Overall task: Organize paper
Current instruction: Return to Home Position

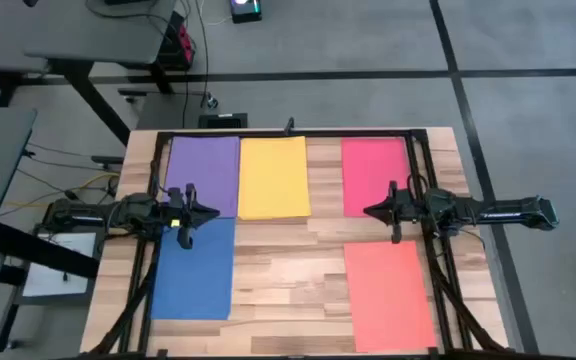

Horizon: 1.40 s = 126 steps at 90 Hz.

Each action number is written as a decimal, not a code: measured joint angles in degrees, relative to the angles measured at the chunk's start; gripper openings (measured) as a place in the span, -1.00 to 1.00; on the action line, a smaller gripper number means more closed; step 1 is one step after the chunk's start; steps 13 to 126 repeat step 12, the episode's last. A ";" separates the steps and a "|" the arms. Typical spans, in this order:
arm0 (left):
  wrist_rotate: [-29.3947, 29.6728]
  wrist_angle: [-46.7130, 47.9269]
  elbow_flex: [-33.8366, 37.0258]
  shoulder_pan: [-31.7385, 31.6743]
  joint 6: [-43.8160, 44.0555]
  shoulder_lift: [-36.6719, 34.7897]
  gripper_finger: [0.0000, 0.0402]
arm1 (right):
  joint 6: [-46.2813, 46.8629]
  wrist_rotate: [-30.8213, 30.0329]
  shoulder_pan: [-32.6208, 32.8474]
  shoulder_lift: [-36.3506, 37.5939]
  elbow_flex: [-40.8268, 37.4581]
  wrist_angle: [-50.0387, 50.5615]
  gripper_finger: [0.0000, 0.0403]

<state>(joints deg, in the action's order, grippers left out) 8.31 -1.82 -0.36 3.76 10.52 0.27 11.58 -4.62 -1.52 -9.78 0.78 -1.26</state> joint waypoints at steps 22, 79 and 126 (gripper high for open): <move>0.01 0.00 0.00 -0.01 0.00 0.00 -1.00 | -0.01 0.00 -0.02 0.00 0.00 0.00 -1.00; 0.01 0.00 0.00 -0.01 0.00 0.00 -1.00 | -0.01 0.00 -0.02 0.00 0.00 0.00 -1.00; 0.01 0.00 0.00 -0.01 0.00 0.00 -1.00 | -0.01 0.00 -0.02 0.00 0.00 0.00 -1.00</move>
